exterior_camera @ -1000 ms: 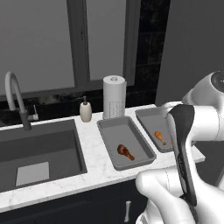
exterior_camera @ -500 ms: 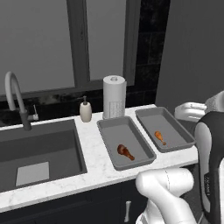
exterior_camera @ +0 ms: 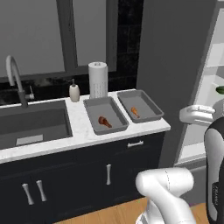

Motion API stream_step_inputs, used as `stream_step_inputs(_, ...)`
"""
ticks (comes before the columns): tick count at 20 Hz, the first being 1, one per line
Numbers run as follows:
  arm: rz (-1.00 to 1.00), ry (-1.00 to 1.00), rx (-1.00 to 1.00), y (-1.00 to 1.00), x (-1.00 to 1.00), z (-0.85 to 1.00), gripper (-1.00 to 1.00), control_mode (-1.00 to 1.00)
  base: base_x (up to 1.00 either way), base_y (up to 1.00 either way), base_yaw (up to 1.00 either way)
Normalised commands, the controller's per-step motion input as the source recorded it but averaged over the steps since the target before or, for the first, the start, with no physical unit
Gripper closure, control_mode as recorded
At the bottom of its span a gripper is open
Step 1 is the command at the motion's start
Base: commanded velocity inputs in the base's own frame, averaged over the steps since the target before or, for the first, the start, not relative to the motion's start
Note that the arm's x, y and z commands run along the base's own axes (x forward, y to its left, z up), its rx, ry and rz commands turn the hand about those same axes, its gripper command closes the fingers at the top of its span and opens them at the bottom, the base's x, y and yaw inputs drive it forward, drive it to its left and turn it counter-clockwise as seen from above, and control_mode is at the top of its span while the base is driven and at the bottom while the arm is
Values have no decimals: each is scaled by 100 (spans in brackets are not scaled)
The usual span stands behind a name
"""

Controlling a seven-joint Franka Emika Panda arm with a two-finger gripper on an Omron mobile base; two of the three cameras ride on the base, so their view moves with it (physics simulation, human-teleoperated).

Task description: Place one avocado and one chicken drumstick in each tupperware on the nearby counter, to pack two identical lunches.

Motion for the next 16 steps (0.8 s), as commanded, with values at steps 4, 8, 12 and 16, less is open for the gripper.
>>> stream_step_inputs(4,0,0,0,0,0,0,-100,100,-60,-79,-1)
stream_step_inputs(8,0,0,0,0,0,0,-100,100,-1,-100,-6)
stream_step_inputs(12,0,0,0,0,0,0,-100,100,31,-84,-5)
stream_step_inputs(16,0,0,0,0,0,0,-100,100,39,-46,0)
